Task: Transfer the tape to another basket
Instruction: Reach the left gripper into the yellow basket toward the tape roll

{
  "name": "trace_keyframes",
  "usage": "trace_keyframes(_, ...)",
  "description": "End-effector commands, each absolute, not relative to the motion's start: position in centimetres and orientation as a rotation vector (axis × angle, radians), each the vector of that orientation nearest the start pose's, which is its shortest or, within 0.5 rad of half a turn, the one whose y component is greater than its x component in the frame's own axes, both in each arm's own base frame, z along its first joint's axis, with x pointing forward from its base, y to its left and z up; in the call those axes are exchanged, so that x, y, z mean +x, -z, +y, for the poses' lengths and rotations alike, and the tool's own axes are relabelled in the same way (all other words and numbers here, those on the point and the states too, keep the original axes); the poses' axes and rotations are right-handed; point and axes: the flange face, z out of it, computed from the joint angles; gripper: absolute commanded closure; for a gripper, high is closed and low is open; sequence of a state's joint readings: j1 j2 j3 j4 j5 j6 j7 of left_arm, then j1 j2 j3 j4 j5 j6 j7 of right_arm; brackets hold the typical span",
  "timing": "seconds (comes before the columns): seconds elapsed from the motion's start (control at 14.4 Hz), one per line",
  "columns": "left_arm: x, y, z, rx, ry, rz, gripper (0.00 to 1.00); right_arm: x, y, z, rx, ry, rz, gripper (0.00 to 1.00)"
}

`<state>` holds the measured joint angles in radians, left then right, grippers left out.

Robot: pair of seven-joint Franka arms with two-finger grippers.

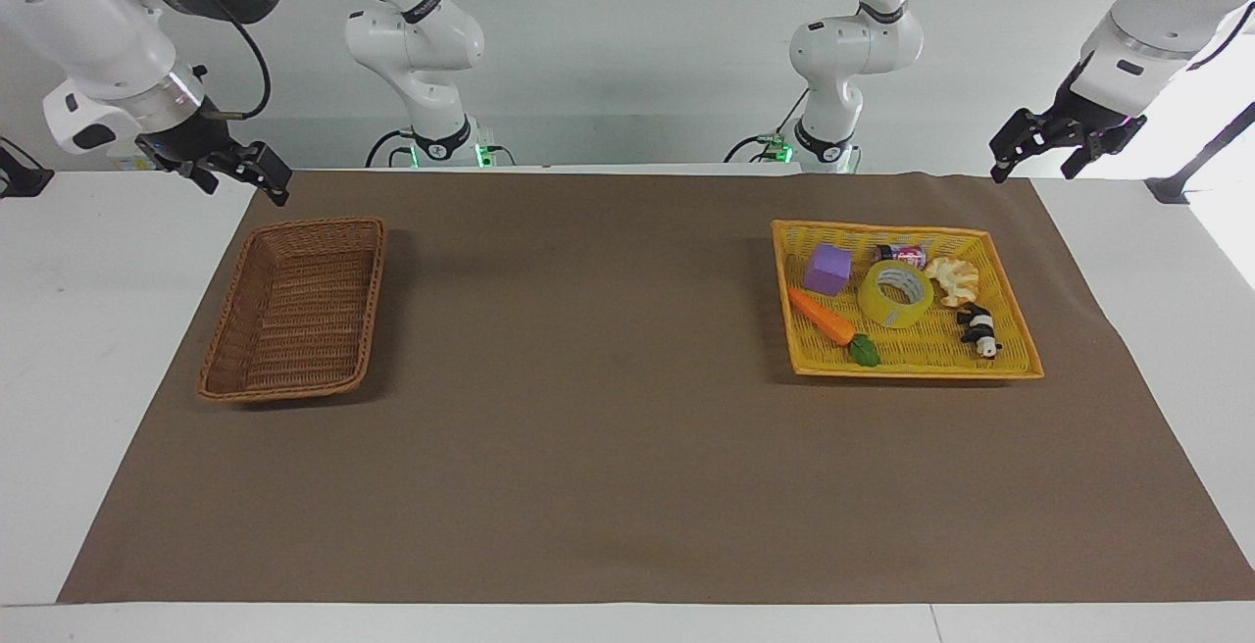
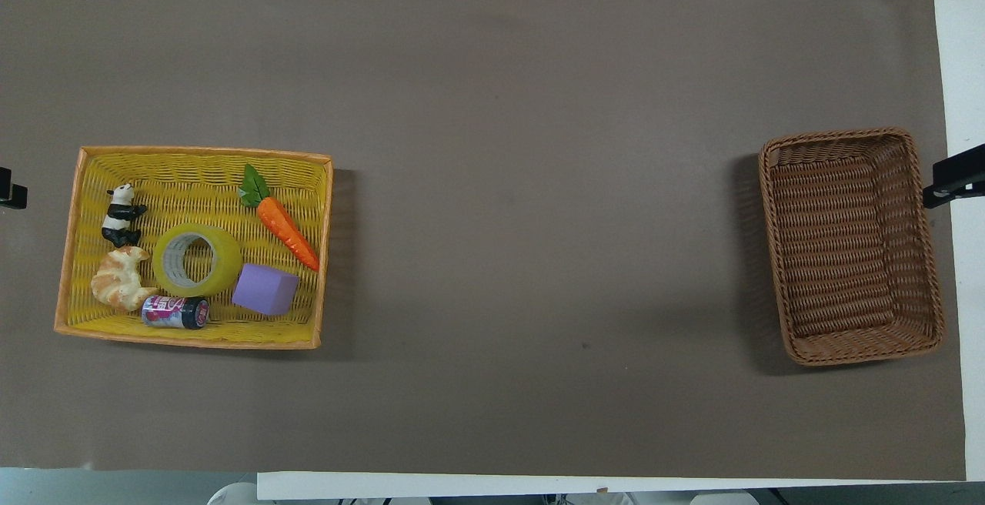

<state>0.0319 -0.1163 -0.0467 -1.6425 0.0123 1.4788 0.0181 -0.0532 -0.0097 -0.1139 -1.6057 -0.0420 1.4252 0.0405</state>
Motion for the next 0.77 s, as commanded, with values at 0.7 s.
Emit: trace_keyframes(0.7,48.0,-50.8,0.5,-3.131,-0.044,-0.03,0.01,51.8,-60.2,-9.4,-3.134,-0.274,0.304,0.0)
